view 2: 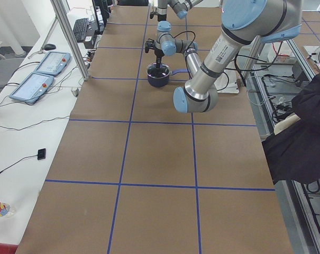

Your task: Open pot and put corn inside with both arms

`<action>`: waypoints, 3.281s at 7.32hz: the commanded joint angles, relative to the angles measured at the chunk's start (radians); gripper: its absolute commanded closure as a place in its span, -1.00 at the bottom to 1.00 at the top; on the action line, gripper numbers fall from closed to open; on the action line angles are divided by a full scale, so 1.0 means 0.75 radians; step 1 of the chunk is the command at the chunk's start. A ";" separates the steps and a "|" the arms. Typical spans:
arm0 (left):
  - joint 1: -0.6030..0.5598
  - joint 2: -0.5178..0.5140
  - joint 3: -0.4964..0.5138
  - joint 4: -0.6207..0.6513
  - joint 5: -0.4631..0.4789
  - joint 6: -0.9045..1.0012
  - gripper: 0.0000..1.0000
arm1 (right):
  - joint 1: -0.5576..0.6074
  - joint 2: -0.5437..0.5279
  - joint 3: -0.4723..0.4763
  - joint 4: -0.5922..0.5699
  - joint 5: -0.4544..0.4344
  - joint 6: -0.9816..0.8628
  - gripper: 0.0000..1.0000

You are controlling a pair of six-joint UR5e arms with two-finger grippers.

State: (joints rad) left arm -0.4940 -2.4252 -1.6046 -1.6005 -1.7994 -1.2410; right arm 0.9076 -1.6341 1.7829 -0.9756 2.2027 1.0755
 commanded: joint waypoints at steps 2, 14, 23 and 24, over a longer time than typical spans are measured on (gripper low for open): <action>-0.002 0.000 -0.018 0.001 -0.006 0.004 -0.14 | 0.005 0.005 0.001 0.000 0.000 0.004 0.24; -0.443 0.970 -0.427 -0.405 -0.290 0.793 -0.09 | -0.265 0.792 0.116 -0.744 -0.214 0.476 0.19; -0.556 1.329 -0.172 -0.973 -0.442 0.992 -0.09 | -0.563 1.021 -0.072 -0.734 -0.482 0.620 0.18; -0.556 1.334 -0.172 -0.975 -0.442 0.990 -0.09 | -0.576 1.021 -0.082 -0.728 -0.501 0.624 0.17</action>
State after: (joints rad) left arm -0.9105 -1.4288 -1.7460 -2.3153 -2.1298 -0.4989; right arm 0.4946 -0.8720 1.7334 -1.5266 1.8524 1.5393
